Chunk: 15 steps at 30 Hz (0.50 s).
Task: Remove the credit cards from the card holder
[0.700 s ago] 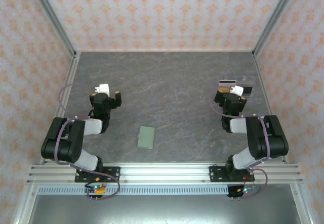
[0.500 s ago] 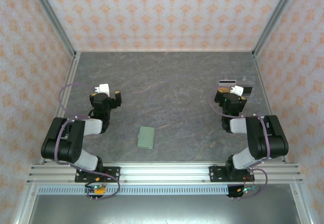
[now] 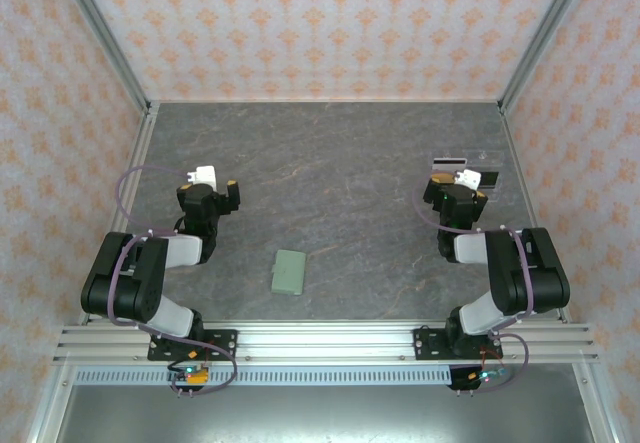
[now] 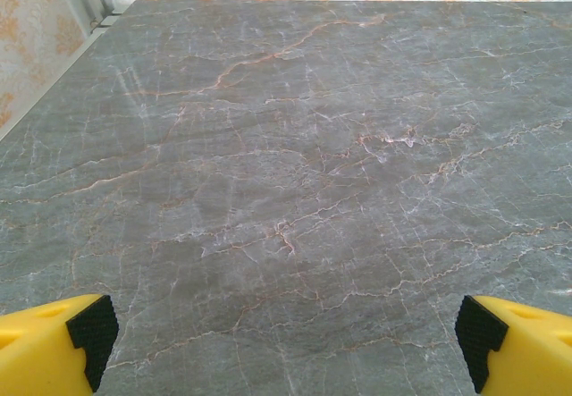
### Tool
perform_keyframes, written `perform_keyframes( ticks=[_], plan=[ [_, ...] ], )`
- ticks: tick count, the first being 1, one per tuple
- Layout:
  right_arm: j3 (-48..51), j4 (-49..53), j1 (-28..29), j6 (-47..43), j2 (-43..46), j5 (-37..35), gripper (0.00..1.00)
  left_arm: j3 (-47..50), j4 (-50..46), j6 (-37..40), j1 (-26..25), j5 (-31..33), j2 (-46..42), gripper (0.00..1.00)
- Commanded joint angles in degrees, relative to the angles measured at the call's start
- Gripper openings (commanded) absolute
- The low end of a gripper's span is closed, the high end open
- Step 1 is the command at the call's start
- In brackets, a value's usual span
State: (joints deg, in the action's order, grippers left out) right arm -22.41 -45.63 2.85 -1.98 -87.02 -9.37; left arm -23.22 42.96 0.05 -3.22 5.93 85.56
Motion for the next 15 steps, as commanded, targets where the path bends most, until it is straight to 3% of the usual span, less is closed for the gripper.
perform_keyframes(
  ticks=[1,10,15],
  plan=[
    [-1.2,0.5,0.0,0.8,-0.1,0.0,0.99,-1.3,-0.4,0.6,0.5,-0.5,0.2,1.00],
    [-0.1,-0.5,0.0,1.2,1.5,-1.3,0.99,-1.1,-0.5,0.0,0.5,1.2,-0.4,1.00],
    [-2.5,12.2,0.0,2.3,11.5,-4.8,0.99,-3.4,-10.6,-0.7,0.7,2.0,-8.4,1.00]
  ],
)
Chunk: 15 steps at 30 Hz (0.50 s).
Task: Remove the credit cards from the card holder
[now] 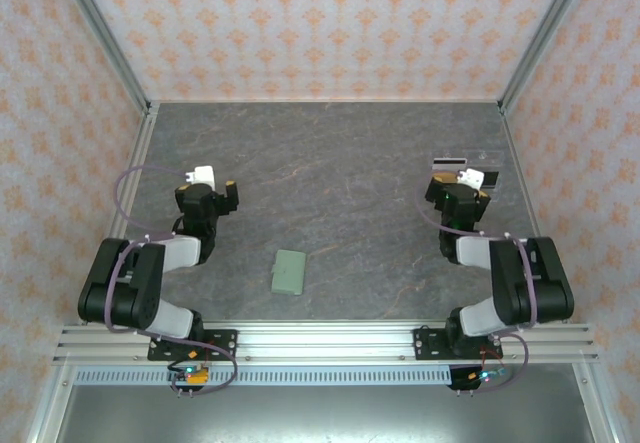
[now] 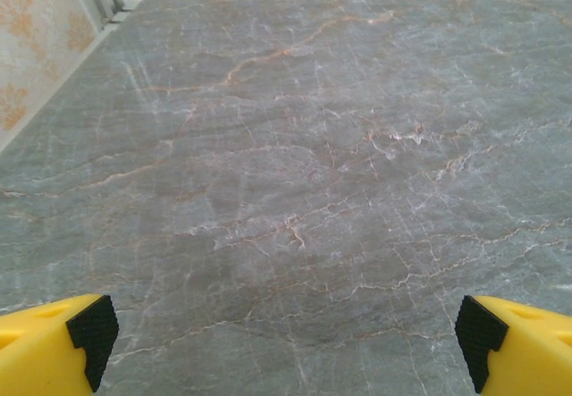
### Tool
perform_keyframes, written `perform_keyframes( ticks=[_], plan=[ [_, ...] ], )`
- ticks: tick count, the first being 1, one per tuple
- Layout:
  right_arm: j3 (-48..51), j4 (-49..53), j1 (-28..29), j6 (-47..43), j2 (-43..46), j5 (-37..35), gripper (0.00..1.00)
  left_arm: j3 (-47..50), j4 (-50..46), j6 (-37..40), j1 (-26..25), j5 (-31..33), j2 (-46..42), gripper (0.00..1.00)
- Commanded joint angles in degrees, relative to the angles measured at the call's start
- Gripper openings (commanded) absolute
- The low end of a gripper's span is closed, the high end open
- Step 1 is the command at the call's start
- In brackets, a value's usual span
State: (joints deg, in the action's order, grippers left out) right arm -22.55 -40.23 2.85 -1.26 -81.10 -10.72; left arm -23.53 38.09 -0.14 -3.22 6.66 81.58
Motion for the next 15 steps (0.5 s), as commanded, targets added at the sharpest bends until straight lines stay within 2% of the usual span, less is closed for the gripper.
perform_keyframes(
  ticks=[1,5,9,12,15],
  plan=[
    [-3.1,9.6,0.0,2.2,7.8,-4.0,0.99,-4.4,-8.8,-0.3,0.7,0.6,-5.8,1.00],
    [-5.9,18.9,0.0,4.9,15.8,-3.8,0.99,-9.5,-19.0,-3.4,0.6,-1.3,-9.2,1.00],
    [-14.1,36.7,0.0,11.9,20.9,-4.0,0.99,-15.9,-30.4,-8.2,0.2,-3.2,-11.1,1.00],
    [-21.5,49.0,0.1,14.8,20.3,0.2,0.99,-19.3,-36.3,-10.0,-0.3,-3.7,-11.6,1.00],
    [-24.2,52.7,1.2,16.1,19.6,8.0,0.99,-22.3,-41.0,-12.1,-0.5,-3.9,-10.9,1.00]
  ],
)
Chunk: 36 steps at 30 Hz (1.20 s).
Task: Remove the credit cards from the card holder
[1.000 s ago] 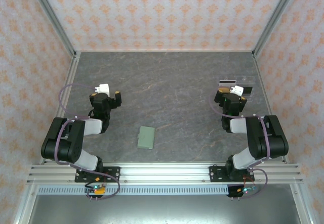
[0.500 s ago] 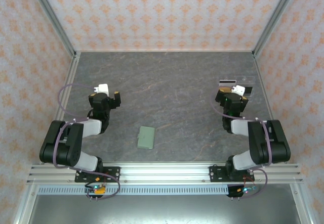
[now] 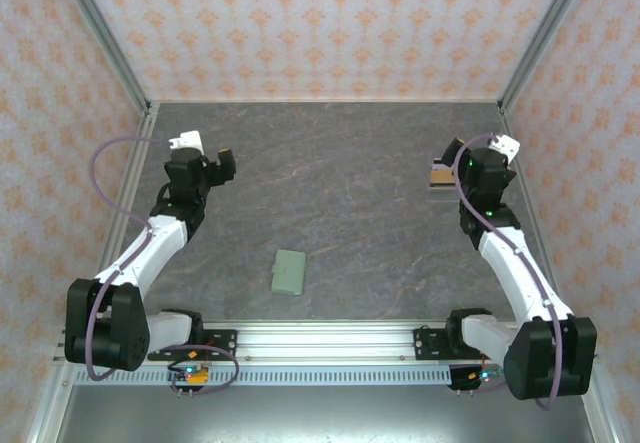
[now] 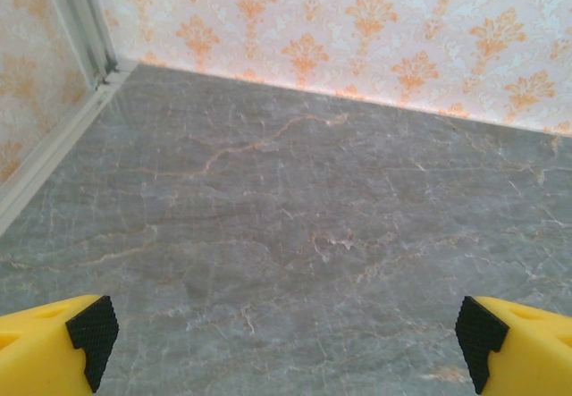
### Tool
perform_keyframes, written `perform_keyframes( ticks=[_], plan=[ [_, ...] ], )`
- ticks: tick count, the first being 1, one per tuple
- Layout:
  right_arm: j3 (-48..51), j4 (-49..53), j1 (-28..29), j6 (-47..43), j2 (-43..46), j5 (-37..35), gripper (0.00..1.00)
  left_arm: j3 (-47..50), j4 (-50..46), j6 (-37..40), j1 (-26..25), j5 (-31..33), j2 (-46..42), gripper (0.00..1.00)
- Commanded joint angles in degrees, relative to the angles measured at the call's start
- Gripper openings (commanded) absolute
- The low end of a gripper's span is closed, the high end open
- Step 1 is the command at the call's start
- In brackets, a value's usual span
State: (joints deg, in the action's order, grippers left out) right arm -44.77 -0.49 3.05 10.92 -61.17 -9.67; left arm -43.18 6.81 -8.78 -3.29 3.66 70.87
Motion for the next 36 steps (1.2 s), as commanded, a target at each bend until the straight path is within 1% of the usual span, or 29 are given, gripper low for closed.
perform_keyframes(
  ticks=[1,3,6,10,13,16,18,22,26,29,33,36],
  plan=[
    [-3.0,13.8,1.7,4.3,-0.7,9.4,0.99,-3.2,-10.6,-3.9,-0.5,-1.1,0.1,1.00],
    [-6.0,17.2,4.7,4.2,-2.6,13.0,0.99,-3.9,-11.1,-4.5,-0.8,-1.0,0.9,1.00],
    [-9.9,21.2,11.0,2.7,-6.1,14.8,0.99,-4.2,-10.9,-6.2,-0.9,-0.9,2.0,1.00],
    [-12.5,23.4,20.3,0.7,-12.3,16.6,0.99,-4.9,-12.1,-8.3,-0.9,0.0,3.8,1.00],
    [-14.6,24.7,27.6,-1.1,-17.9,16.8,0.99,-5.3,-13.0,-9.4,-0.9,0.7,4.5,1.00],
    [-17.1,25.5,34.2,-2.5,-23.7,18.4,0.99,-5.3,-13.8,-10.1,-0.9,2.1,4.5,1.00],
    [-19.8,26.3,38.8,-4.1,-27.8,20.7,1.00,-5.3,-14.3,-9.6,-0.9,2.2,4.4,1.00],
    [-26.2,30.5,46.3,-7.7,-35.7,21.6,0.96,-5.0,-15.2,-9.6,-0.9,3.8,3.9,1.00],
    [-31.9,34.2,50.3,-9.7,-43.4,21.3,0.90,-4.0,-14.8,-9.7,-0.9,5.4,2.8,1.00],
    [-35.4,36.8,52.1,-13.0,-47.6,23.7,0.88,-3.8,-15.0,-9.5,-0.9,5.6,2.5,1.00],
    [-37.8,38.9,53.6,-16.3,-50.6,25.5,0.88,-3.9,-15.4,-9.1,-0.9,5.5,2.4,1.00],
    [-39.2,40.4,53.9,-16.9,-52.6,25.0,0.89,-3.4,-14.4,-7.9,-0.9,2.8,2.0,1.00]
  ],
)
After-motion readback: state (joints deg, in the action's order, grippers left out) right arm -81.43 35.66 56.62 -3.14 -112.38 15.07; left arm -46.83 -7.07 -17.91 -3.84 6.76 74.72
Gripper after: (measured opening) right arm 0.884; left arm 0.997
